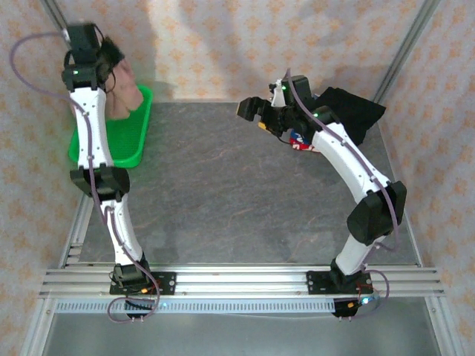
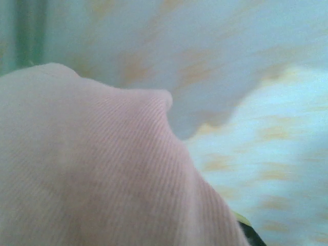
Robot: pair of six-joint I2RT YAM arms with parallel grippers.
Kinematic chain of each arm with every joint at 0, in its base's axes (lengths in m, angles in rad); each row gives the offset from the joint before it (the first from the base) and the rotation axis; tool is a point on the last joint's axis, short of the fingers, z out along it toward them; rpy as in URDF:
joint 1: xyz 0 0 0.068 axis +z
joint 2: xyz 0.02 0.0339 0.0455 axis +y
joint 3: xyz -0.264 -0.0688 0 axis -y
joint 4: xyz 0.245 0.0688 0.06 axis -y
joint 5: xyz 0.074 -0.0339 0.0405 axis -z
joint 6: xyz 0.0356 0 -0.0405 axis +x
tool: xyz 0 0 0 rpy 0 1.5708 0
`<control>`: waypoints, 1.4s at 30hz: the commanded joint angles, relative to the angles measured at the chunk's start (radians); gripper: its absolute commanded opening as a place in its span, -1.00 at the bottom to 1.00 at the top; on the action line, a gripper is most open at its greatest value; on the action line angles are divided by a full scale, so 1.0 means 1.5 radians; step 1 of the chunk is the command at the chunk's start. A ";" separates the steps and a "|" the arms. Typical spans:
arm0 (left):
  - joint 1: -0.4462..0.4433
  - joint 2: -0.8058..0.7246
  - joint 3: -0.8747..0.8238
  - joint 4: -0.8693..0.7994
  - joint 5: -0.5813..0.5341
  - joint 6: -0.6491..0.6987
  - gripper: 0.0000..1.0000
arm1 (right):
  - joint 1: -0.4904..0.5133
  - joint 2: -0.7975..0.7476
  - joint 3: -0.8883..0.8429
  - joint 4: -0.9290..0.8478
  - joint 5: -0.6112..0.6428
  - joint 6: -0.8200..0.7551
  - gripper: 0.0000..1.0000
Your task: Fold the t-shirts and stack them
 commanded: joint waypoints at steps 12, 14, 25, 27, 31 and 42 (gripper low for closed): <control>-0.180 -0.110 0.045 0.192 0.221 -0.177 -1.00 | -0.110 -0.149 -0.196 0.116 0.107 0.053 0.99; -0.221 -0.111 0.000 0.163 0.227 -0.165 -1.00 | -0.132 -0.181 -0.242 0.132 0.121 0.057 0.99; -0.312 -0.202 -0.562 0.219 0.061 -0.214 -1.00 | -0.138 -0.212 -0.399 0.102 0.097 -0.007 0.95; -0.302 -0.176 -0.605 0.225 0.056 -0.224 -1.00 | -0.118 -0.198 -0.421 0.099 0.061 -0.024 0.88; -0.282 -0.152 -0.683 0.250 0.016 -0.253 -1.00 | -0.033 -0.150 -0.406 0.025 0.042 -0.110 0.74; -0.255 -0.129 -0.763 0.291 0.008 -0.303 -1.00 | 0.040 0.035 -0.389 0.044 0.114 -0.011 0.27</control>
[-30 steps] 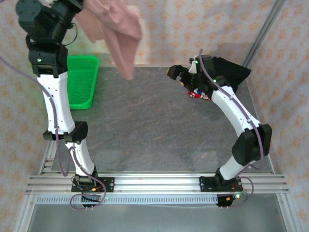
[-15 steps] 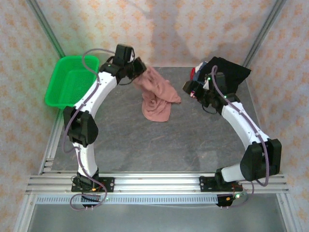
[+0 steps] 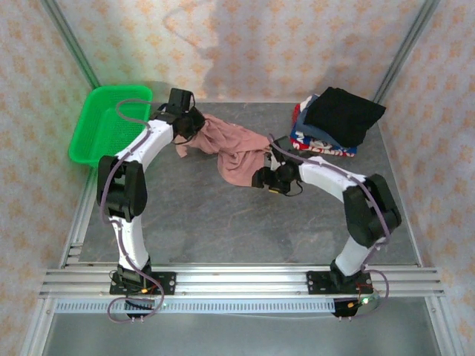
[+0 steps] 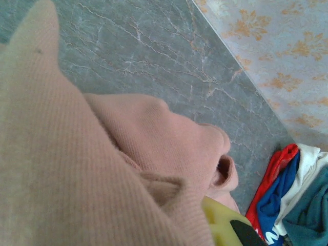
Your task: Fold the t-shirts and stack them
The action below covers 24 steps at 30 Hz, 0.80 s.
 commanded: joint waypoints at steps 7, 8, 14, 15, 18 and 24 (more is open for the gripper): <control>0.017 -0.016 -0.049 0.018 -0.025 -0.009 -1.00 | -0.003 0.086 0.024 0.128 0.056 0.144 0.25; 0.019 -0.020 -0.057 0.018 -0.025 -0.008 -1.00 | -0.003 0.093 0.031 0.128 0.059 0.146 0.24; 0.034 -0.035 -0.087 0.015 -0.022 0.001 -1.00 | -0.007 0.133 0.064 0.137 0.058 0.168 0.17; 0.036 -0.036 -0.089 0.012 -0.022 0.003 -1.00 | -0.007 0.143 0.074 0.135 0.056 0.170 0.16; 0.040 -0.036 -0.093 0.008 -0.020 0.008 -1.00 | -0.009 0.155 0.103 0.139 0.054 0.176 0.16; 0.041 -0.035 -0.089 0.003 -0.016 0.016 -1.00 | -0.012 0.209 0.196 0.071 0.055 0.159 0.09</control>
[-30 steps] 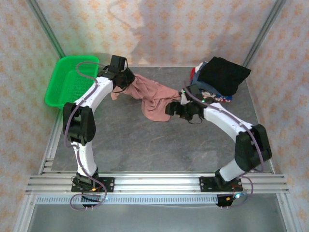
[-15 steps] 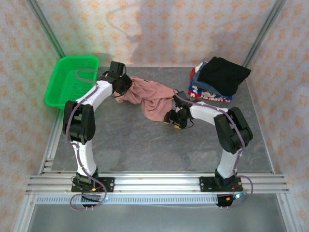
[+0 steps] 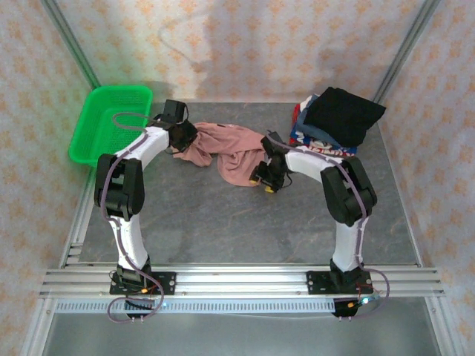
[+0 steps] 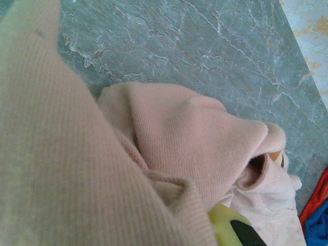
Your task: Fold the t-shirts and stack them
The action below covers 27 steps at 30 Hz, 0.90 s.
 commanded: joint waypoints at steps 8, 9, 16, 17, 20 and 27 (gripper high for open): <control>0.013 -0.028 0.003 -0.014 -0.005 0.024 -1.00 | -0.006 0.109 0.135 0.012 0.046 -0.030 -0.73; 0.016 -0.029 0.001 -0.012 -0.001 0.024 -1.00 | -0.008 0.100 0.130 0.014 0.045 -0.023 -0.89; 0.025 -0.072 0.070 -0.105 0.019 0.083 -1.00 | -0.038 -0.054 0.164 -0.099 0.038 -0.081 -1.00; 0.026 -0.085 0.094 -0.139 0.018 0.102 -1.00 | -0.046 -0.083 0.174 -0.128 0.028 -0.094 -1.00; 0.025 -0.144 0.150 -0.222 0.007 0.151 -1.00 | -0.067 -0.161 0.210 -0.223 0.013 -0.134 -1.00; 0.023 -0.293 0.200 -0.298 0.002 0.207 -1.00 | -0.091 -0.307 0.266 -0.366 0.035 -0.179 -1.00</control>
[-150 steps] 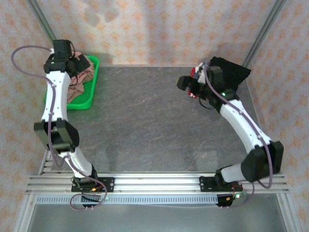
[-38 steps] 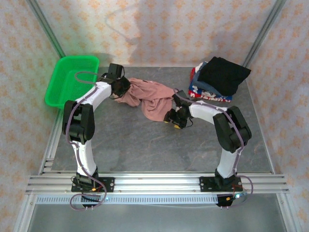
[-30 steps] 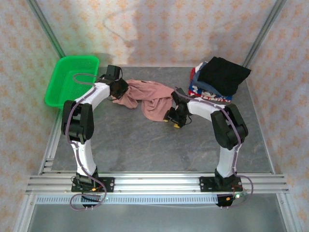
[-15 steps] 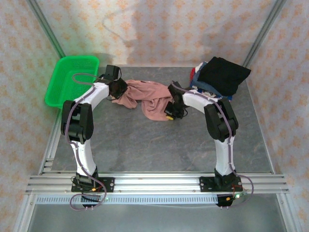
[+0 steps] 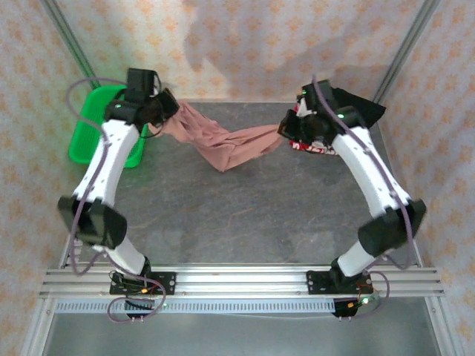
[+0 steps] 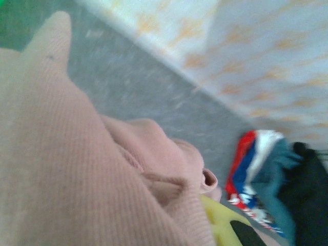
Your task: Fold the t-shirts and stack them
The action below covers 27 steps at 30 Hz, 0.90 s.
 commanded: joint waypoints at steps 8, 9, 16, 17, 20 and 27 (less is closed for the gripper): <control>-0.034 0.007 -0.015 -0.084 0.050 0.033 -1.00 | -0.079 -0.073 -0.035 -0.170 0.042 -0.074 -1.00; -0.037 0.030 -0.010 -0.082 0.042 0.043 -1.00 | -0.091 -0.070 -0.035 -0.174 0.046 -0.085 -1.00; -0.040 0.184 0.032 -0.020 0.077 -0.002 0.18 | -0.156 -0.013 -0.056 -0.140 0.069 -0.143 -1.00; -0.040 0.188 0.030 0.009 0.071 -0.022 0.28 | -0.163 -0.002 -0.059 -0.126 0.071 -0.148 -1.00; -0.039 0.198 0.048 0.038 0.059 -0.050 0.58 | -0.185 0.037 -0.073 -0.079 0.087 -0.149 -1.00; -0.021 0.126 -0.056 -0.064 0.005 0.034 0.59 | -0.209 0.093 -0.108 0.052 0.071 -0.130 -0.70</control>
